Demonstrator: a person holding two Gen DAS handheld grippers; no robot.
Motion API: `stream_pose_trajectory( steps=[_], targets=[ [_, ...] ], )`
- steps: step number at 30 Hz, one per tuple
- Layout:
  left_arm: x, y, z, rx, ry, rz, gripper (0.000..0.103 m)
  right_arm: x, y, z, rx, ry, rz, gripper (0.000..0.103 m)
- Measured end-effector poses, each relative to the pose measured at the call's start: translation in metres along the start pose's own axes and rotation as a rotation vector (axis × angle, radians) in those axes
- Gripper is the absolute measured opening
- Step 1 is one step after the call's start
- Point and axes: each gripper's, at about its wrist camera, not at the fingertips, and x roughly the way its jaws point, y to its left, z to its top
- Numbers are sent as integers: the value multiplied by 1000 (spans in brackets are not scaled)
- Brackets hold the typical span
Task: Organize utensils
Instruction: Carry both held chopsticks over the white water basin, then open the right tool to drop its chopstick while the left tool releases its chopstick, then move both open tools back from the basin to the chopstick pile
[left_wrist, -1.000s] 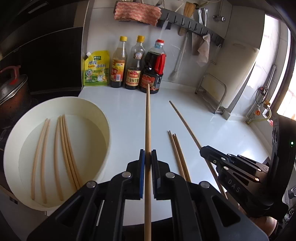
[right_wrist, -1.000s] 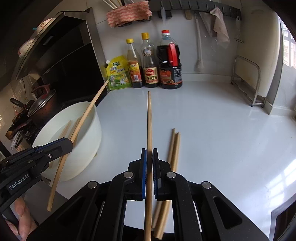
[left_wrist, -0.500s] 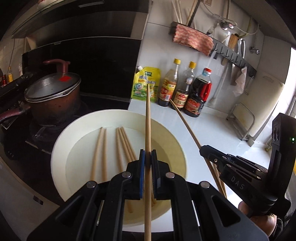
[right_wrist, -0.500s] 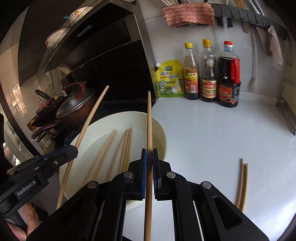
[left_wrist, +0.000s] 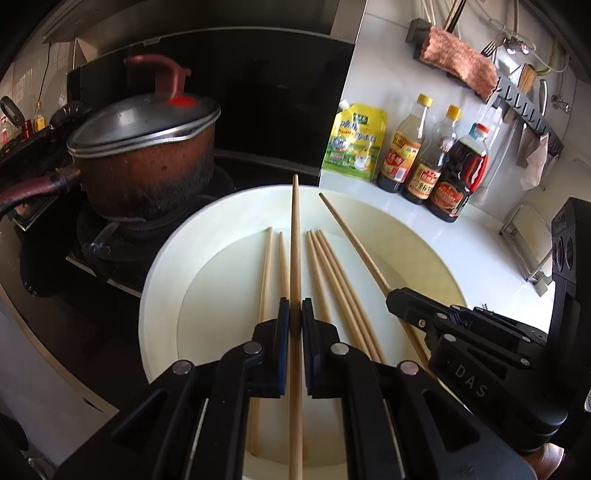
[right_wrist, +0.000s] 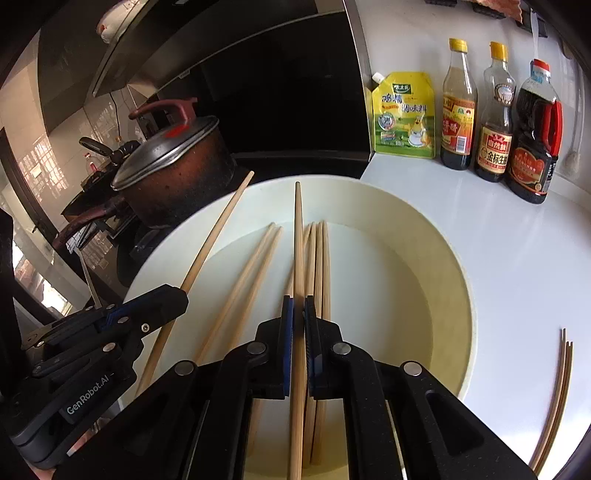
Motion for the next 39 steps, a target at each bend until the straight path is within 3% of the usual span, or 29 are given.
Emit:
stream_pose_trajectory(
  steps=[5, 19, 21, 23, 25, 30, 32, 39],
  targets=[
    [15, 4, -2, -13, 27, -2, 8, 13, -6, -6, 13, 36, -8, 6],
    [36, 6, -1, -39, 81, 27, 8, 6, -18, -5, 47, 9, -7, 6],
    [32, 8, -2, -51, 72, 31, 16, 1, -18, -6, 42, -2, -6, 6],
    [26, 9, -2, -57, 54, 39, 37, -2, -16, -6, 35, -8, -5, 6],
    [19, 8, -3, -58, 34, 44, 45, -6, -15, -7, 29, -12, -5, 6],
    [7, 6, -5, -59, 18, 50, 48, -14, -17, -13, 42, -20, 2, 7],
    [3, 7, -6, -69, 8, 50, 59, -19, -18, -16, 47, -27, 4, 10],
    [-12, -1, -17, -64, -12, 76, 65, -46, -22, -29, 55, -75, 4, 21]
  ],
)
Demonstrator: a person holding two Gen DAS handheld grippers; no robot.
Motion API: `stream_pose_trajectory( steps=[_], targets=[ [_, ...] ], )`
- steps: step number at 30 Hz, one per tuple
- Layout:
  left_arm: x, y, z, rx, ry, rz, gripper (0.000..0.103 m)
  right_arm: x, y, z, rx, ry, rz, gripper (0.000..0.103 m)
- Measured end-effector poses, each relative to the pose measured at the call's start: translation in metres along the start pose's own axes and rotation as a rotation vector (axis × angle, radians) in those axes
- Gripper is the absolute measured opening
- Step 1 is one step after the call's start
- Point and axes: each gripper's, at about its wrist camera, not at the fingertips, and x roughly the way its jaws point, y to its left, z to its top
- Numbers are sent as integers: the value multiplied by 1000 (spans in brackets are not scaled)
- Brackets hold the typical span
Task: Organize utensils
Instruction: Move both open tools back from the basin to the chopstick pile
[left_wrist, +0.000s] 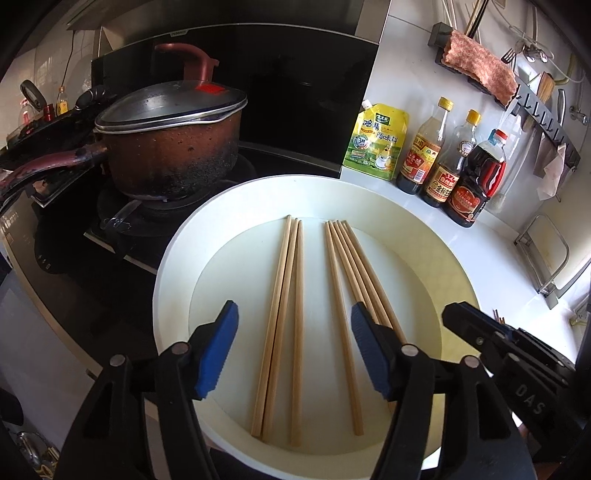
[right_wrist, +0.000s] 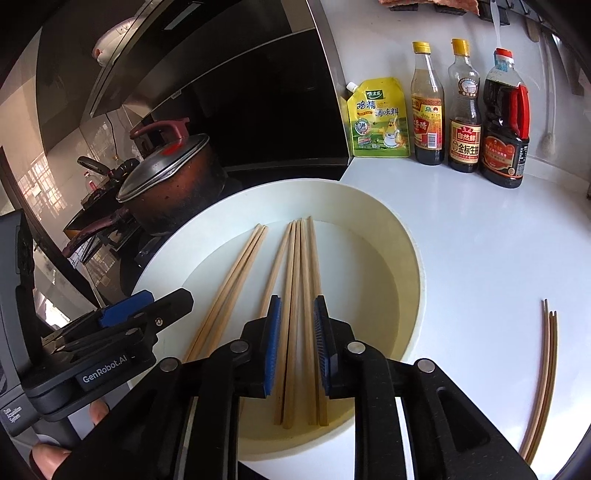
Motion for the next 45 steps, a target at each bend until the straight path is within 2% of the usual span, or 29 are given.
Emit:
stream_pose_trajectory(
  steps=[3, 6, 10, 13, 21, 31, 38, 45],
  targets=[
    [-9, -4, -8, 2, -15, 18, 65, -14, -5, -5, 13, -17, 20, 27],
    [-17, -12, -15, 11, -22, 26, 66, -28, -11, -11, 18, -23, 27, 28],
    [-27, -27, -27, 31, -43, 27, 74, -49, -21, -24, 15, -49, -1, 34],
    [-29, -41, -34, 62, -35, 23, 75, -64, -32, -34, 15, -64, -25, 35],
    [-42, -79, -48, 118, -37, -41, 77, -101, -75, -61, 66, -91, -108, 39],
    [-46, -151, -70, 241, -6, -160, 78, -138, -133, -90, 129, -110, -255, 41],
    [-43, -192, -84, 304, 16, -234, 81, -141, -167, -108, 173, -87, -330, 43],
    [-21, -209, -96, 333, 66, -231, 81, -119, -184, -117, 182, -31, -372, 43]
  ],
)
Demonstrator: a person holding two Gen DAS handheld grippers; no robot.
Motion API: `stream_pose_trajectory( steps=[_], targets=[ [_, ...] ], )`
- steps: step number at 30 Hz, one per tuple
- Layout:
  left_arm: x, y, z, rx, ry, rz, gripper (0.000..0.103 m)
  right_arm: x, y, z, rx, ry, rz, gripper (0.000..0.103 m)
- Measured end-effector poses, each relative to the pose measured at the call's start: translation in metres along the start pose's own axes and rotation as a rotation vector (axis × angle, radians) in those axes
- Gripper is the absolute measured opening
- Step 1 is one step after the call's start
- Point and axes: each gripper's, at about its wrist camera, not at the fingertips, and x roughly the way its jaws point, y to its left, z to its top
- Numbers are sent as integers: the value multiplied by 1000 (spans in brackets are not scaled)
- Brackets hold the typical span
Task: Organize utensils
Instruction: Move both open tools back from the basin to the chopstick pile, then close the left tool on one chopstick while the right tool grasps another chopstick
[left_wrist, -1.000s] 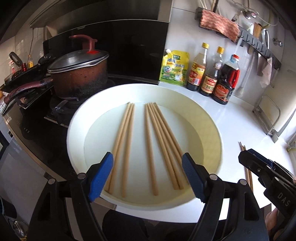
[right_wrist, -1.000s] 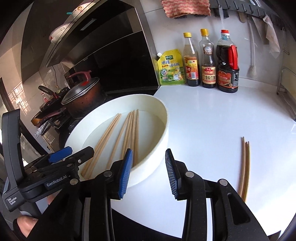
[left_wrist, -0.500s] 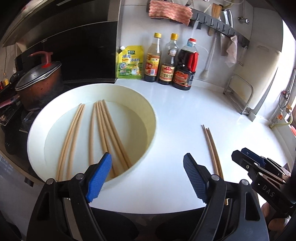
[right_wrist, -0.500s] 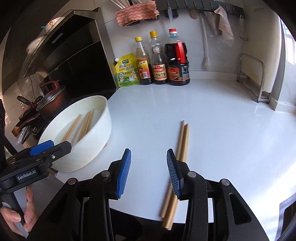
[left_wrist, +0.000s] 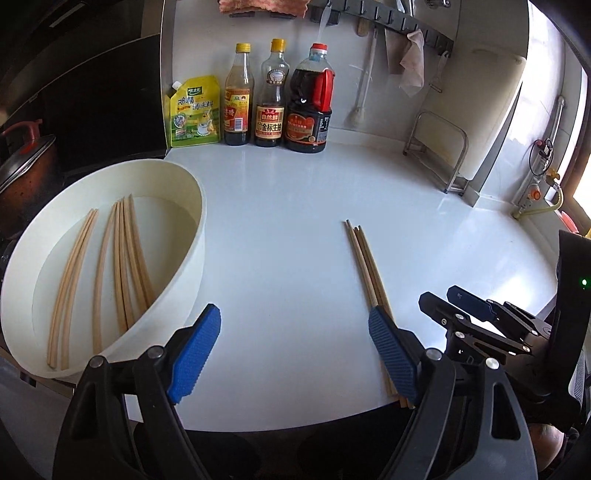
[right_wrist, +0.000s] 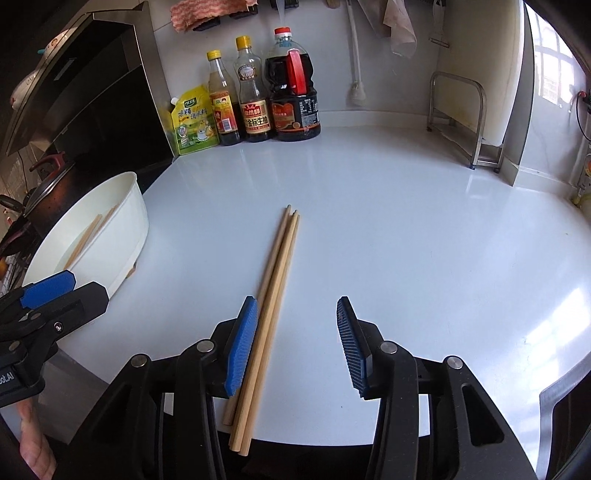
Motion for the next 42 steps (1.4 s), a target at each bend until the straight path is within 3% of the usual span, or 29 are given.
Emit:
stream_pose_trajectory(
  steps=[16, 28, 42],
  targets=[
    [21, 10, -2, -29, 41, 7, 81, 41, 14, -2, -69, 73, -46, 43],
    [38, -6, -5, -17, 71, -12, 81, 42, -11, -7, -33, 86, -83, 43],
    [46, -9, -3, -20, 98, -7, 81, 39, 1, -8, -66, 89, -32, 43]
  ],
)
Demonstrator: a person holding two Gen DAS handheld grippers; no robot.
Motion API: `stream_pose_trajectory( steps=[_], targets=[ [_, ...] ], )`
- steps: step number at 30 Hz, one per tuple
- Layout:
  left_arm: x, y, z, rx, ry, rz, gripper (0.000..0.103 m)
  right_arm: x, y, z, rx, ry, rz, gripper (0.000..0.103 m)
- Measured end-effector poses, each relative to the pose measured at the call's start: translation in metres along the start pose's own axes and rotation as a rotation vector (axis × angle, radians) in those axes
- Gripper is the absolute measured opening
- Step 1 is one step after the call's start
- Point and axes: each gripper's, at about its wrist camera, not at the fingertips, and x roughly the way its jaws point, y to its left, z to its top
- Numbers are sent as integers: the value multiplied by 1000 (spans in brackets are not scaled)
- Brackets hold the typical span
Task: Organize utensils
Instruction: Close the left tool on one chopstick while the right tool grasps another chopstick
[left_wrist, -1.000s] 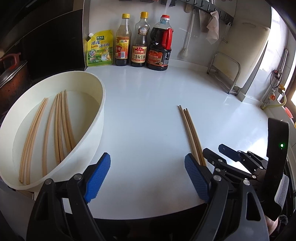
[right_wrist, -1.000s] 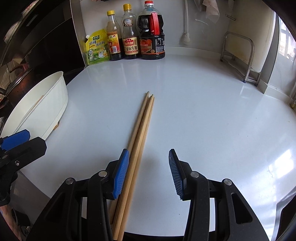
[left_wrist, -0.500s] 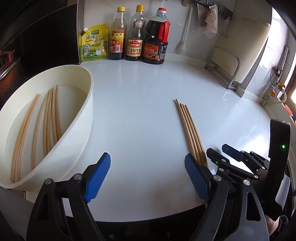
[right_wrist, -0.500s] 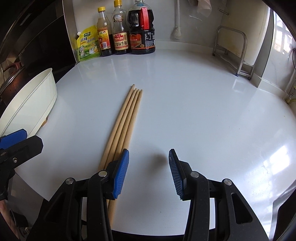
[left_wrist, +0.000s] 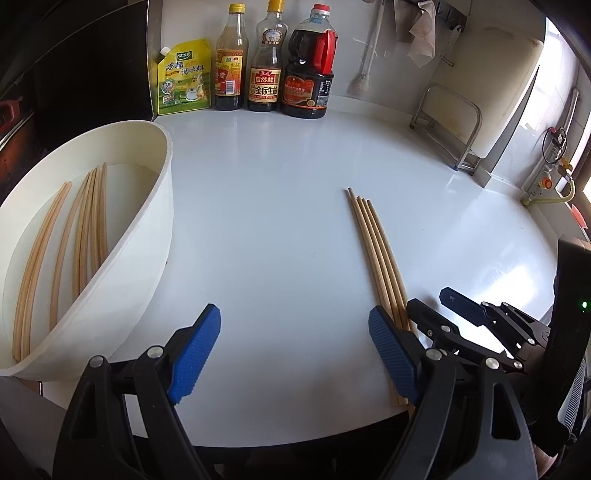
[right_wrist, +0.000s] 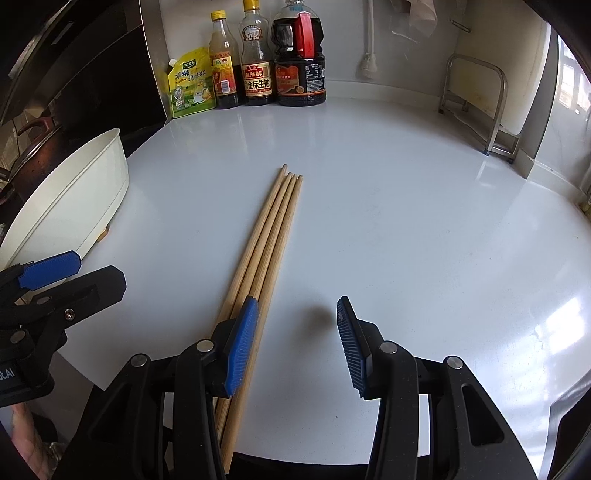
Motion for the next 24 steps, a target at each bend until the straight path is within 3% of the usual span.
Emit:
stream_pose_trajectory(
  steps=[7, 24],
  targets=[
    [2, 0, 2, -4, 8, -9, 81, 2, 1, -3, -26, 20, -30, 43],
    [39, -38, 2, 70, 64, -24, 81, 0, -41, -4, 59, -11, -73, 43]
  ],
)
